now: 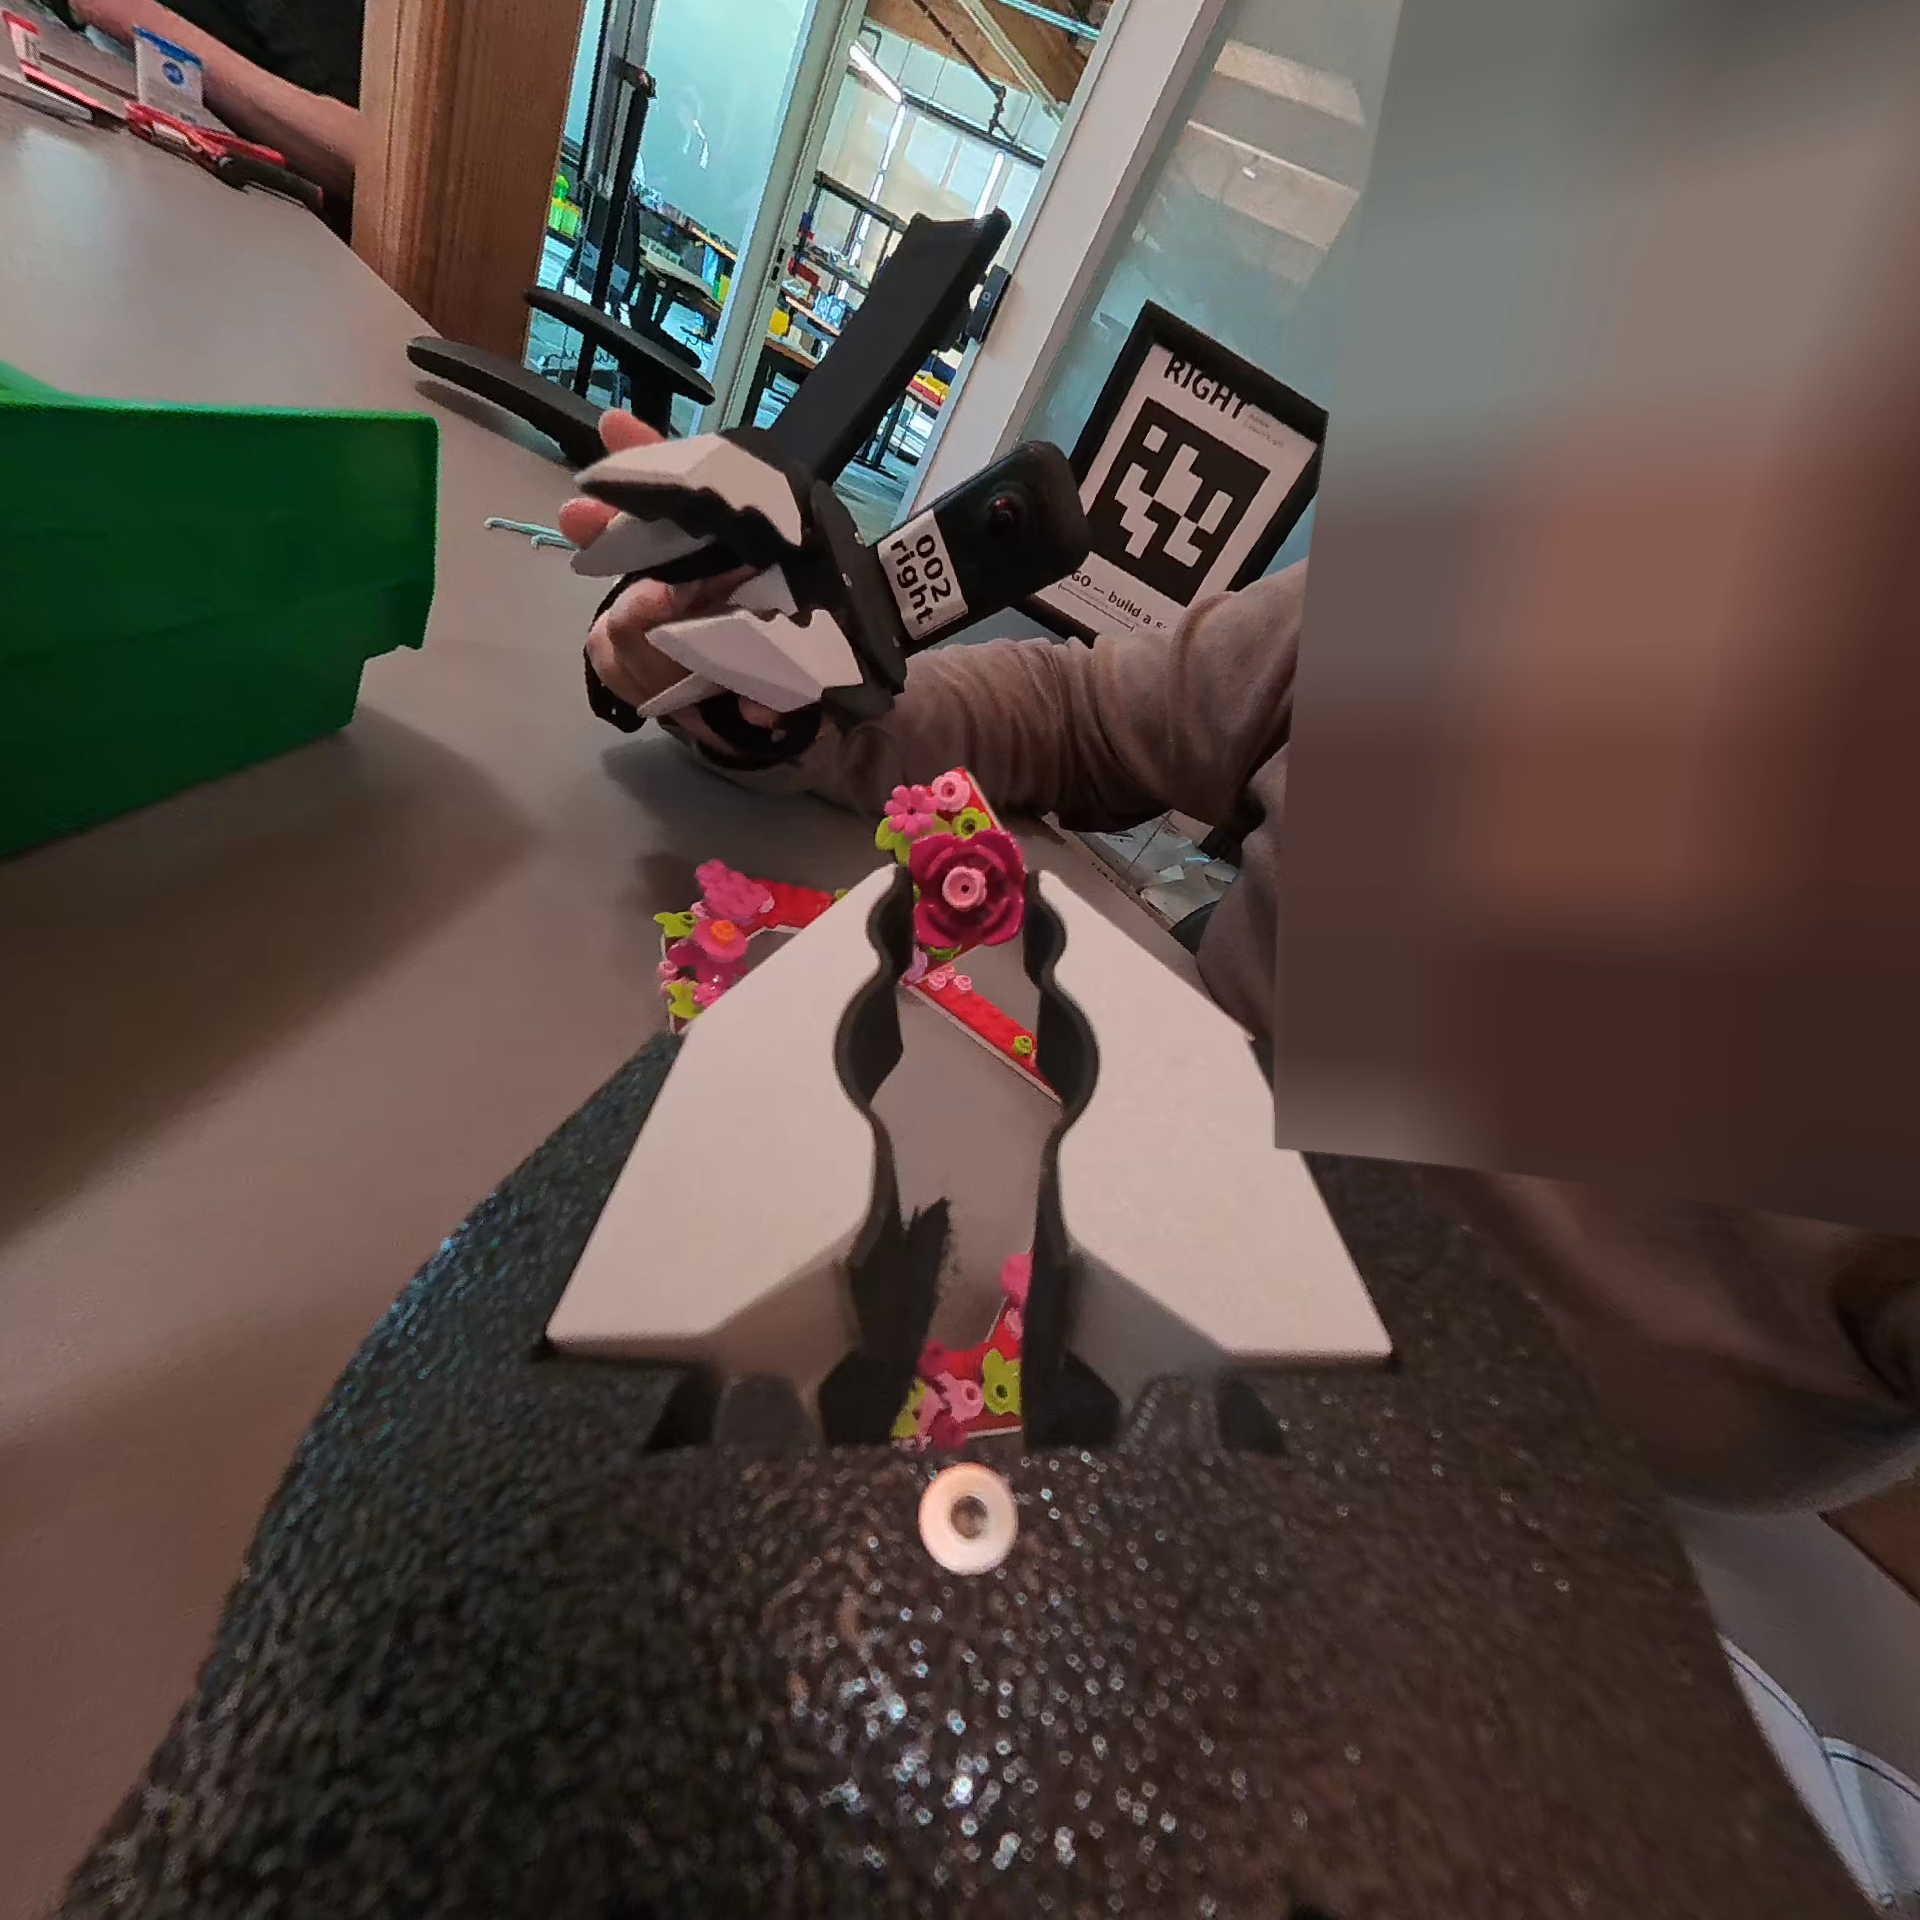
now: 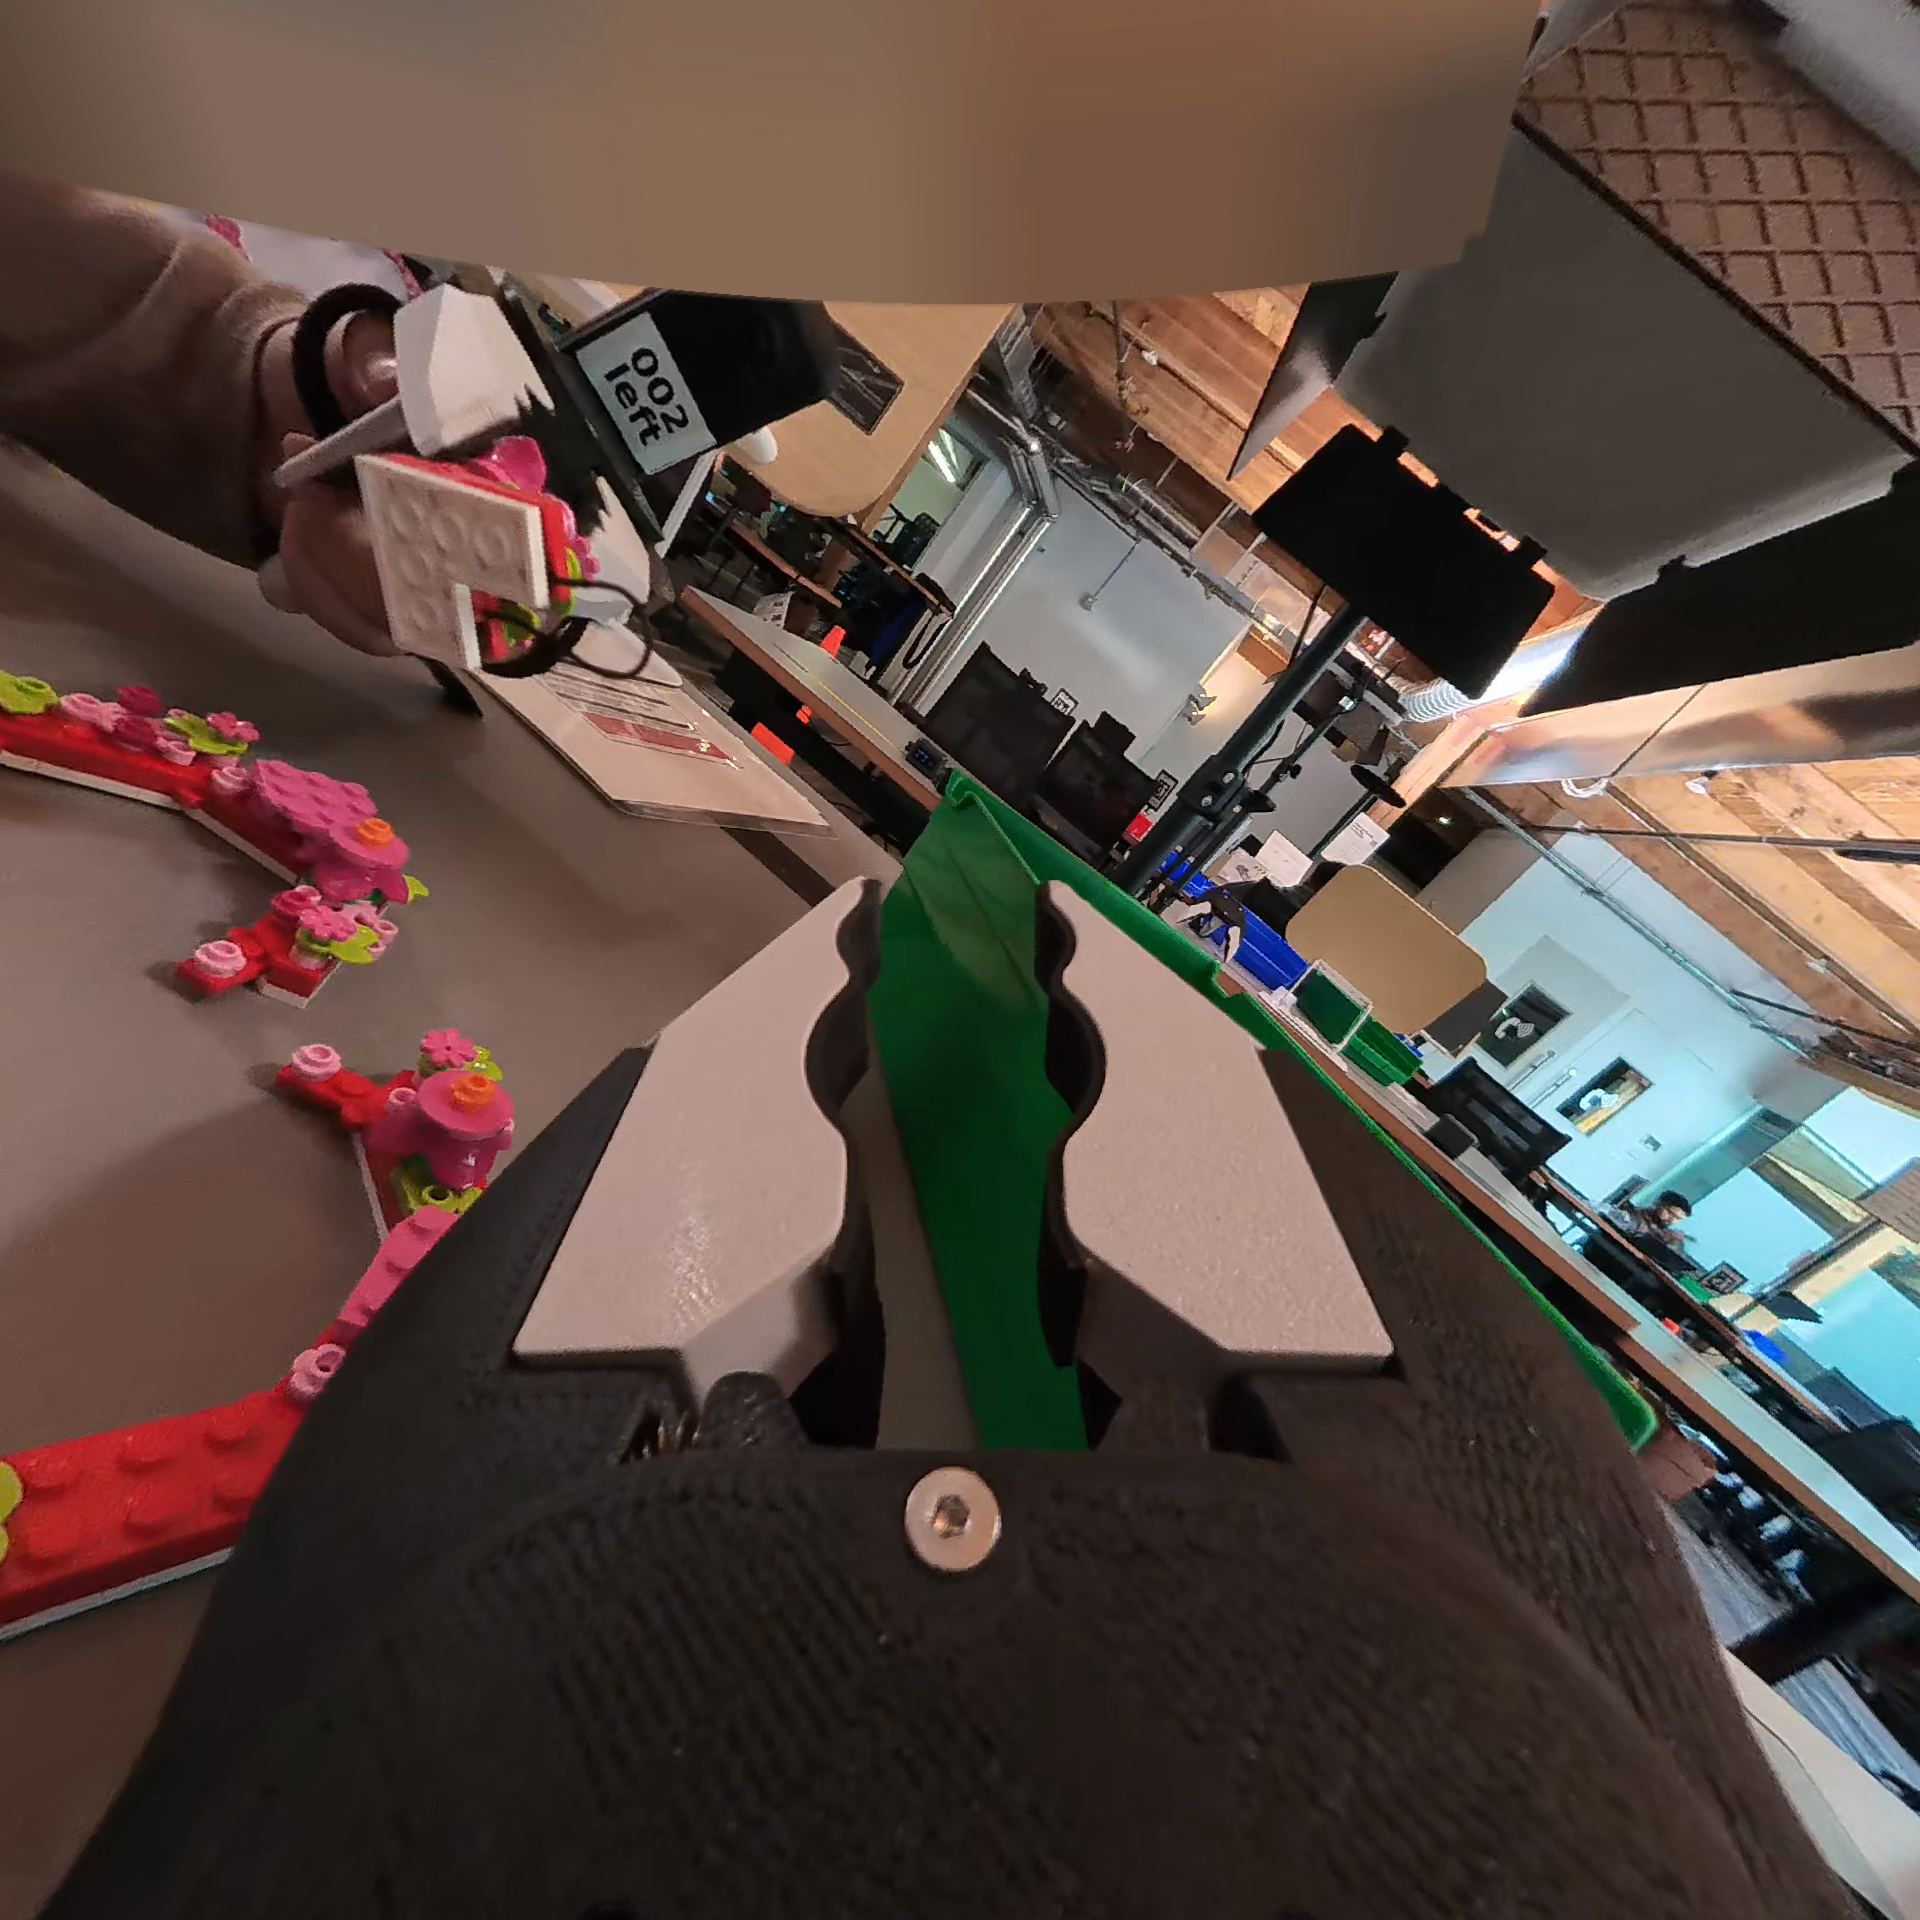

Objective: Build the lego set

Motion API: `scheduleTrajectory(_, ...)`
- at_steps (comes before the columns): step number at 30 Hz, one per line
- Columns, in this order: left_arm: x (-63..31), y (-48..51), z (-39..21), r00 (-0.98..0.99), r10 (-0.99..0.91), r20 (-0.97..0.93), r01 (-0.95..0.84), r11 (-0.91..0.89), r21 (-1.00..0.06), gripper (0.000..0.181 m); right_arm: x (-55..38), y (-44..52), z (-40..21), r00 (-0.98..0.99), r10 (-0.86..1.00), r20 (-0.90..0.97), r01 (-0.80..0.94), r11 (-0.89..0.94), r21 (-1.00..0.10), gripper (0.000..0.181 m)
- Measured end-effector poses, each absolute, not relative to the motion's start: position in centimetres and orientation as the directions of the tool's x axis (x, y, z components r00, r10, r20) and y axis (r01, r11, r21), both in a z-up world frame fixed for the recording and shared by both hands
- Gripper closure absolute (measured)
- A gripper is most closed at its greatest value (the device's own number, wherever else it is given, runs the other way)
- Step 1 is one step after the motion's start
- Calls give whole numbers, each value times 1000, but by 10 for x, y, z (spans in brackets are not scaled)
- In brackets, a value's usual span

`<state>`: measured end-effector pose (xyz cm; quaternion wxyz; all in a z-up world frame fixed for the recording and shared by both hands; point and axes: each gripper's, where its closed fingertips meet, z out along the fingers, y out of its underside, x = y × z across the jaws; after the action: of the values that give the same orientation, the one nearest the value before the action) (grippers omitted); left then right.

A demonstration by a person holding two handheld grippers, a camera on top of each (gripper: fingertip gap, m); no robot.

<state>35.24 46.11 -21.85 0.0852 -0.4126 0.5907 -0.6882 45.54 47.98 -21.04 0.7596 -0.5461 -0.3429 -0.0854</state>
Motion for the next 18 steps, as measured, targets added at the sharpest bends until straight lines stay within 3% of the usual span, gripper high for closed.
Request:
scheduleTrajectory(9,369,477,-244,-508,-763,399,-407,-196,-892,163,456,482,-213,748,241,618,513,379,-770,154)
scheduleTrajectory(13,380,501,-274,-327,-928,180,-489,4,-872,163,457,484,-214,749,234,620,520,373,-769,155)
scheduleTrajectory(18,382,515,-305,-237,-951,-199,-646,307,-699,163,461,487,-214,765,222,604,512,359,-780,156)
